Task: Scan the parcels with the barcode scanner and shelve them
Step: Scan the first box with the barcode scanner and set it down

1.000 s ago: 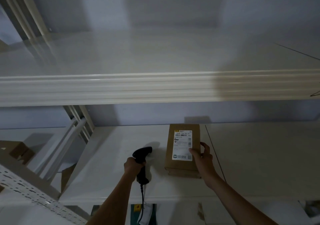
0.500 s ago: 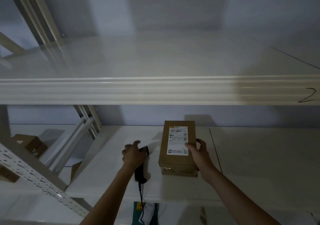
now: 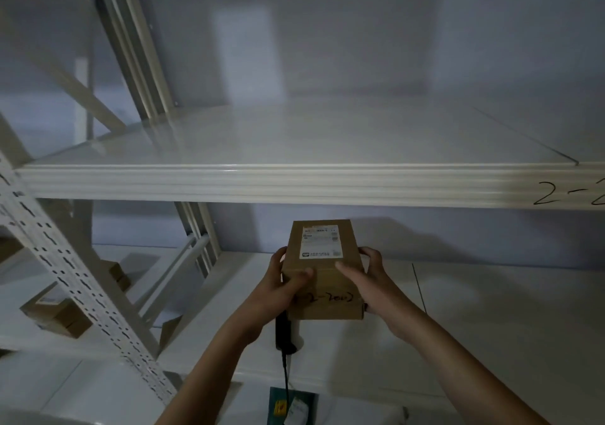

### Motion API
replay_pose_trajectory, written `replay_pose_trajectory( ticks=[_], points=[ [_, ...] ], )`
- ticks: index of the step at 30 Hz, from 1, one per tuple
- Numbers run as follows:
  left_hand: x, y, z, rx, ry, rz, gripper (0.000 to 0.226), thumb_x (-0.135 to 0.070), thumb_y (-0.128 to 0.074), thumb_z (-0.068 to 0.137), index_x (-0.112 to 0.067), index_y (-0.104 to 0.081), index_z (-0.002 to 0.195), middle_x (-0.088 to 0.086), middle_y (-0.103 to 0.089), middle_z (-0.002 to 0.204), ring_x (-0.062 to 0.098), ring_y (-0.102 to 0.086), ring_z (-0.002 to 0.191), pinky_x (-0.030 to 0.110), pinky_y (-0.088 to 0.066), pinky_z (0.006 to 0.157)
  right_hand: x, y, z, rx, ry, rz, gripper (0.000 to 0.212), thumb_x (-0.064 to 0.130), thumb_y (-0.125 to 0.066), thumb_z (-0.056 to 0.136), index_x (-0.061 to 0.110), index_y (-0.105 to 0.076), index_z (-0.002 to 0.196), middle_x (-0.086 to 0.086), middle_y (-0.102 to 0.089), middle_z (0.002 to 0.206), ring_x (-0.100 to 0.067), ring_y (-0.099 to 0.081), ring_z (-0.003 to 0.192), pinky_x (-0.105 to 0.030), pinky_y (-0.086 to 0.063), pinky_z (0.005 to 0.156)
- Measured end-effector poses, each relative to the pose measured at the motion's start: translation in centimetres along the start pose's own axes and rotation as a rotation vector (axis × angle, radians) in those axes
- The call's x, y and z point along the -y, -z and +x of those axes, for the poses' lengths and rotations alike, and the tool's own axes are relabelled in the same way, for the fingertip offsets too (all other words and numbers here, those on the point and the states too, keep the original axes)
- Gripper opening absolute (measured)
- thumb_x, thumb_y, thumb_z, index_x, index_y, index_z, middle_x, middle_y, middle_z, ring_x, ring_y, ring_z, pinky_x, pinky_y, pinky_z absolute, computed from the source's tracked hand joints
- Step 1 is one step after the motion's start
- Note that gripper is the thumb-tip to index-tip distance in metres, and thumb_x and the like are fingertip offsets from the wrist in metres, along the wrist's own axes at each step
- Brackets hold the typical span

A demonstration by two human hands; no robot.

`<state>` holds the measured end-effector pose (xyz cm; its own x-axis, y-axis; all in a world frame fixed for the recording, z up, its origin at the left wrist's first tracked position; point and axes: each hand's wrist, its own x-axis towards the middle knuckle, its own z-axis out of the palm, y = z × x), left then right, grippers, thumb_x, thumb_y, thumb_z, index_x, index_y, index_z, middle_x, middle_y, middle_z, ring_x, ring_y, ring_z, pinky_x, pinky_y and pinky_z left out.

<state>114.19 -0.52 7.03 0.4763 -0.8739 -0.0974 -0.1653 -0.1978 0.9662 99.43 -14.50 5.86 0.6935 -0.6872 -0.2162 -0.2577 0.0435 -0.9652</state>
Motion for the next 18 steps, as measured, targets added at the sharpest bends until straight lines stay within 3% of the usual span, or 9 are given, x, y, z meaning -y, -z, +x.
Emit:
replay_pose_trajectory(
  ticks=[3,6,8,10,12,14,16,18],
  points=[
    [-0.1,2.7,-1.9,0.033,-0.049,0.045,0.065,-0.050,-0.066,0.081,-0.039,-0.036,0.137,-0.014,-0.061,0.120,-0.003,-0.065,0.097,0.017,-0.055,0.074,0.8,-1.8,-2.7,0.034,0.097,-0.208,0.076,0.053,-0.069,0.084,0.050,-0.020,0.142,0.016,-0.062,0.120,-0.004,-0.063,0.107,-0.032,-0.053,0.095],
    [0.1,5.6,-3.8,0.044,-0.100,0.087,0.053,-0.047,-0.067,0.084,-0.040,-0.042,0.131,-0.015,-0.063,0.118,-0.006,-0.065,0.096,0.019,-0.055,0.077,2.9,-4.7,-5.6,-0.037,0.224,-0.313,0.062,0.044,-0.070,0.087,0.047,-0.034,0.138,0.022,-0.058,0.121,0.005,-0.059,0.105,-0.018,-0.051,0.087],
    [0.0,8.0,-5.6,0.036,-0.140,0.147,0.044,-0.050,-0.065,0.084,-0.047,-0.043,0.122,-0.018,-0.063,0.117,-0.005,-0.064,0.098,0.021,-0.055,0.084,4.1,-7.1,-7.3,-0.073,0.290,-0.374,0.053,0.046,-0.069,0.087,0.048,-0.042,0.133,0.020,-0.057,0.128,0.002,-0.059,0.109,-0.025,-0.052,0.095],
    [-0.3,10.7,-7.3,0.025,-0.195,0.215,0.039,-0.054,-0.064,0.084,-0.053,-0.042,0.116,-0.021,-0.062,0.114,0.000,-0.063,0.101,0.024,-0.055,0.087,5.4,-9.8,-9.2,-0.099,0.322,-0.425,0.065,0.052,-0.066,0.087,0.048,-0.033,0.143,0.022,-0.053,0.133,-0.002,-0.057,0.115,-0.029,-0.050,0.099],
    [-0.8,13.5,-8.9,-0.012,-0.264,0.310,0.042,-0.065,-0.061,0.080,-0.057,-0.042,0.117,-0.018,-0.062,0.113,0.004,-0.064,0.100,0.025,-0.055,0.086,6.8,-12.6,-11.1,-0.136,0.334,-0.456,0.075,0.053,-0.062,0.088,0.049,-0.018,0.149,0.021,-0.049,0.131,-0.003,-0.057,0.114,-0.020,-0.049,0.092],
    [-1.2,16.3,-10.2,-0.037,-0.333,0.409,0.058,-0.081,-0.053,0.073,-0.055,-0.044,0.124,-0.012,-0.063,0.113,0.007,-0.063,0.101,0.031,-0.055,0.086,8.3,-15.3,-12.9,-0.190,0.360,-0.497,0.072,0.055,-0.059,0.088,0.049,-0.018,0.148,0.016,-0.052,0.125,-0.003,-0.057,0.108,-0.021,-0.050,0.086],
    [-2.2,18.5,-11.8,-0.062,-0.379,0.467,0.060,-0.079,-0.050,0.075,-0.046,-0.048,0.125,-0.015,-0.065,0.107,0.000,-0.063,0.098,0.022,-0.054,0.083,9.8,-17.5,-14.3,-0.252,0.381,-0.524,0.068,0.059,-0.058,0.086,0.048,-0.023,0.144,0.012,-0.056,0.121,-0.007,-0.058,0.109,-0.027,-0.052,0.088],
    [-3.9,20.4,-13.8,-0.104,-0.429,0.512,0.041,-0.068,-0.051,0.083,-0.043,-0.049,0.115,-0.025,-0.062,0.096,-0.014,-0.060,0.083,0.007,-0.047,0.068,11.3,-19.1,-15.4,-0.311,0.388,-0.512,0.064,0.064,-0.057,0.084,0.048,-0.030,0.139,0.010,-0.058,0.121,-0.011,-0.057,0.114,-0.033,-0.052,0.092]
  ],
)
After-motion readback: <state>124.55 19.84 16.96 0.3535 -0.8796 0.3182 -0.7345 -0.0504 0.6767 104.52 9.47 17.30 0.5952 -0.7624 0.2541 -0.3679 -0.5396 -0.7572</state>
